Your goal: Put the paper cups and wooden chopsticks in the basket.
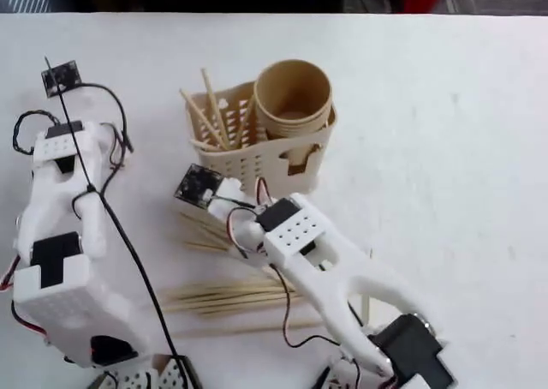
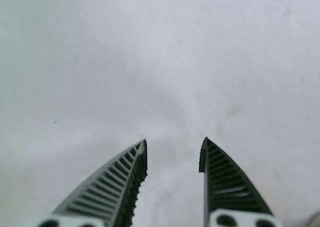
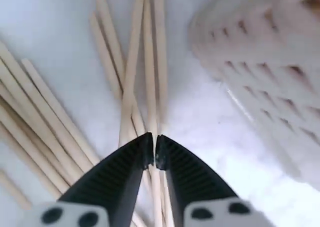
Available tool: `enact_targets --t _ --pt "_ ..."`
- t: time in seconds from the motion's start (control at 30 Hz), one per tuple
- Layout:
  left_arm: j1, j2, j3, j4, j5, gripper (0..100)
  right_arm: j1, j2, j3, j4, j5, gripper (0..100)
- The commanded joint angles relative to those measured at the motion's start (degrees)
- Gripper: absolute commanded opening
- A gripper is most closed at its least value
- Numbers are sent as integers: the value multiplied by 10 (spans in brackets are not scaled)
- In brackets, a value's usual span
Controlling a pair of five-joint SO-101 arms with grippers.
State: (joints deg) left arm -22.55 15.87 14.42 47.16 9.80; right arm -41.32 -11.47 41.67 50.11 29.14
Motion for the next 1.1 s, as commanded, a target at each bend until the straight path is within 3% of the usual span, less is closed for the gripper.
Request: enact_targets --t 0.0,0.17,0.37,0.47,0.53,1.07 --pt "-1 -4 -5 -6 2 185 4 -21 -10 3 -4 65" --pt "-1 -5 -4 -6 2 185 3 61 -14 -28 2 195" --pt "-1 -5 -5 -6 2 185 7 127 -25 -50 31 143" --pt "-1 -5 -5 -6 2 185 7 116 -25 -47 25 57" --pt "-1 -5 -5 -6 2 185 7 95 -25 -29 15 10" --pt "-1 -5 -4 -9 2 185 4 -298 -21 148 13 16"
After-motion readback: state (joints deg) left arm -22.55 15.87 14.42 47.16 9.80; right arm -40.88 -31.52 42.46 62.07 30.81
